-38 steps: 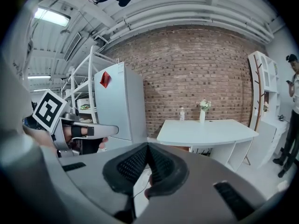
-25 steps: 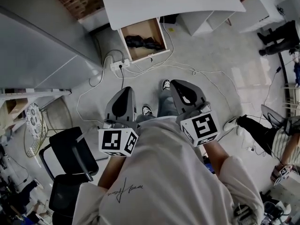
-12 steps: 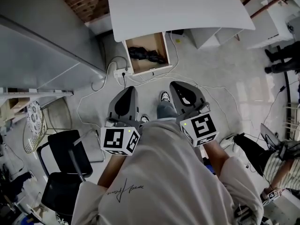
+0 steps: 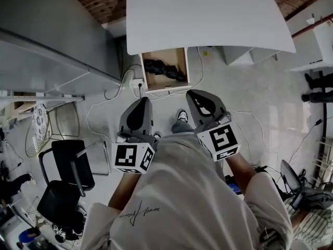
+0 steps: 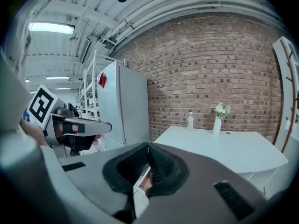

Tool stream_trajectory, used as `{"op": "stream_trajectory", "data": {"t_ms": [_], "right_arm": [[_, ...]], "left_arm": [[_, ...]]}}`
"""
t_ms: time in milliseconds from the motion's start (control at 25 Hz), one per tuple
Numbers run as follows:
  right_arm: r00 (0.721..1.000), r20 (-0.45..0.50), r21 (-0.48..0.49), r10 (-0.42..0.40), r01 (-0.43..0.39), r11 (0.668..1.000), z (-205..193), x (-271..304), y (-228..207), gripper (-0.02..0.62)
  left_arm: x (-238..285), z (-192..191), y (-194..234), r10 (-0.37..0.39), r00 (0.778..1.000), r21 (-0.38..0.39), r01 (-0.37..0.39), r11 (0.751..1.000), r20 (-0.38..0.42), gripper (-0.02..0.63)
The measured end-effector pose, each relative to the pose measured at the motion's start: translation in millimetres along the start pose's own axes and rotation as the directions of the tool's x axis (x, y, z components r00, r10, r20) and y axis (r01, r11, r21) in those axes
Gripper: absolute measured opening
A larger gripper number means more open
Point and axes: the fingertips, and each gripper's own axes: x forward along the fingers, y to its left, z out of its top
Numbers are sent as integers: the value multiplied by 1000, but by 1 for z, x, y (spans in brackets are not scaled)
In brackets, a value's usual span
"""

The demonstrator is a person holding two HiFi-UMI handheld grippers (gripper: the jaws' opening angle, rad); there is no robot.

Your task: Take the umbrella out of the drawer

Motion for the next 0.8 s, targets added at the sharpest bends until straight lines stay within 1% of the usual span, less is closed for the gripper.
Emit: {"op": "stream_trajectory", "data": {"t_ms": [120, 320, 560, 800], "right_arm": [[999, -15, -11, 44, -44, 999, -4, 9, -20, 15], [994, -31, -24, 103, -103, 994, -13, 21, -36, 15], [989, -50, -8, 142, -143, 990, -25, 29, -54, 15], [983, -77, -14, 169, -170, 985, -32, 46, -57, 17]], "left_arm": [[19, 1, -7, 35, 999, 5, -35, 999, 2, 17], [35, -6, -9, 89, 996, -35, -89, 995, 3, 17], [45, -13, -13, 134, 991, -46, -135, 990, -14, 17], [52, -17, -5, 159, 987, -59, -160, 985, -32, 17]]}}
